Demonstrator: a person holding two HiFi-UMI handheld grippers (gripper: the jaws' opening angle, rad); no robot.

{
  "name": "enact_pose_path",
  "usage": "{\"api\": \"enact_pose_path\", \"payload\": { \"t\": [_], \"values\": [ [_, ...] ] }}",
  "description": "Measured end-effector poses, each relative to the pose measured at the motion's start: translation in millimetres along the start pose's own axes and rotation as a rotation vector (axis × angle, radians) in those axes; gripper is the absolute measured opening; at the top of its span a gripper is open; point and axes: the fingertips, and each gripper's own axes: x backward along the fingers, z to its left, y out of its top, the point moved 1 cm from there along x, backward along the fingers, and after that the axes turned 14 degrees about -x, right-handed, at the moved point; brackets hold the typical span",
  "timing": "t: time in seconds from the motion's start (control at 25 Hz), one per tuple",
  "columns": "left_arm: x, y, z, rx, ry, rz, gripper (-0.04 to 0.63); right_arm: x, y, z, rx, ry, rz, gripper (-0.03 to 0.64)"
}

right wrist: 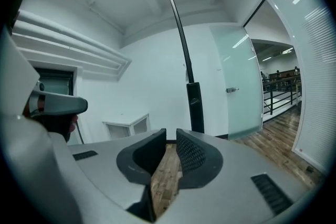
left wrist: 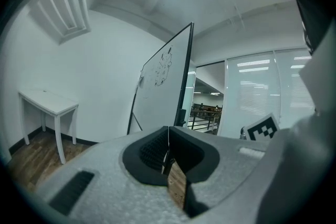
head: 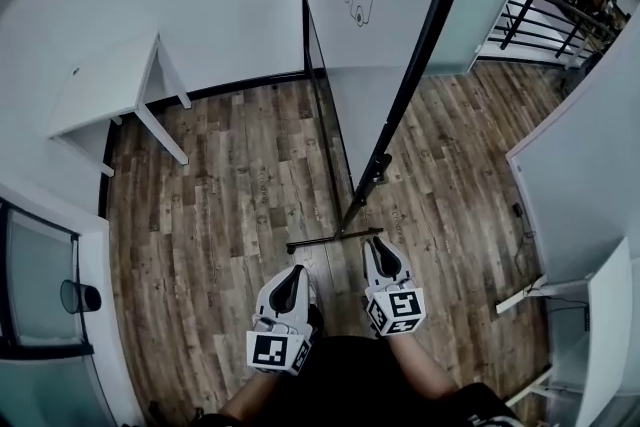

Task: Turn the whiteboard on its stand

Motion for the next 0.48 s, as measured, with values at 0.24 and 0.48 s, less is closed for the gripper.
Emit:
{"api": "enact_pose_path", "payload": {
  "t": [0.24, 0.48],
  "values": [
    [-33, -2, 29, -0.004, -0.024, 0.005, 0.018, -56, -2, -29, -0.01, -0.056, 0.024, 0.123],
    [-53, -4, 49, 0.002, -0.038, 0.015, 0.018, -104, -9, -60, -0.01, -0.112, 0.064, 0.206]
  ]
}}
